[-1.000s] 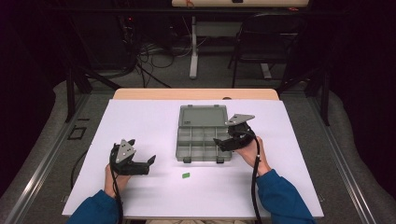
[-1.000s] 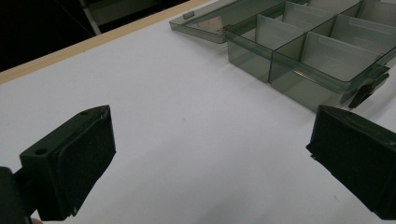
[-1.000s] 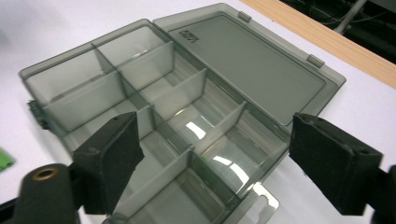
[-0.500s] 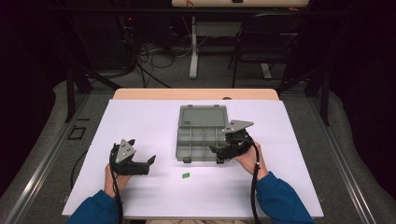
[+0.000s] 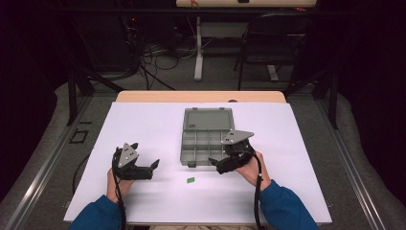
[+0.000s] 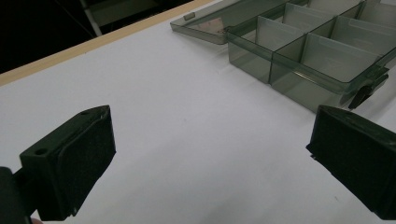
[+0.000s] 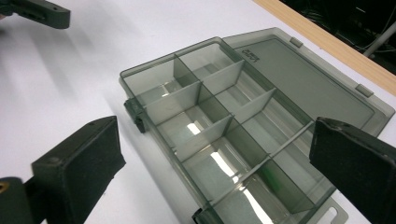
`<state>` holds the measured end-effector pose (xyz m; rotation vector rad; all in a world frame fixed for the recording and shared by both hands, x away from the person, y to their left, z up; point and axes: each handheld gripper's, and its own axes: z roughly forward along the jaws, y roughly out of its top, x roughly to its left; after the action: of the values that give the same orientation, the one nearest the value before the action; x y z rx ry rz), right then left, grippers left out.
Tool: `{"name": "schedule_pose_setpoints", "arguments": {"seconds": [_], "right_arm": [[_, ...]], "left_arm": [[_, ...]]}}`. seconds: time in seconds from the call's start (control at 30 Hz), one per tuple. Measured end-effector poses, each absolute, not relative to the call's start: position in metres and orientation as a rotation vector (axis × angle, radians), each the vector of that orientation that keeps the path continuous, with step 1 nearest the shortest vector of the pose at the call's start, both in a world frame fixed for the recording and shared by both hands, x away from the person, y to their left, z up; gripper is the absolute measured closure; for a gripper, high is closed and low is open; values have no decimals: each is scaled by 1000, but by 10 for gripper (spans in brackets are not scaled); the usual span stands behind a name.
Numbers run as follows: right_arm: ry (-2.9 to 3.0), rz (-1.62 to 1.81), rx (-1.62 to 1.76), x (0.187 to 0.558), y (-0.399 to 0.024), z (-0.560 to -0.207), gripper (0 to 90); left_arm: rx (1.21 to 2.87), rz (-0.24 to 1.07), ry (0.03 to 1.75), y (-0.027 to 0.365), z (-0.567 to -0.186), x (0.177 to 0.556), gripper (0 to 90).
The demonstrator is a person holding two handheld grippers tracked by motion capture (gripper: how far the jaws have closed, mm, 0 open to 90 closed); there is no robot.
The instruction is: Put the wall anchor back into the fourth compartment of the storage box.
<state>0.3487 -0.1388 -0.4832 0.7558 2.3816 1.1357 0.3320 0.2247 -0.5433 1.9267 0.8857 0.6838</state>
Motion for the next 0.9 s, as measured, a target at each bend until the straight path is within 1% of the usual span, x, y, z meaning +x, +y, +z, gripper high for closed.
{"name": "schedule_pose_setpoints", "arguments": {"seconds": [0.1, 0.9], "right_arm": [[2384, 1140, 742, 346, -136, -483, 0], [2480, 1150, 621, 322, -105, -493, 0]], "left_arm": [[1927, 684, 886, 225, -543, 332, 2], [1927, 688, 884, 225, -543, 332, 2]]}}
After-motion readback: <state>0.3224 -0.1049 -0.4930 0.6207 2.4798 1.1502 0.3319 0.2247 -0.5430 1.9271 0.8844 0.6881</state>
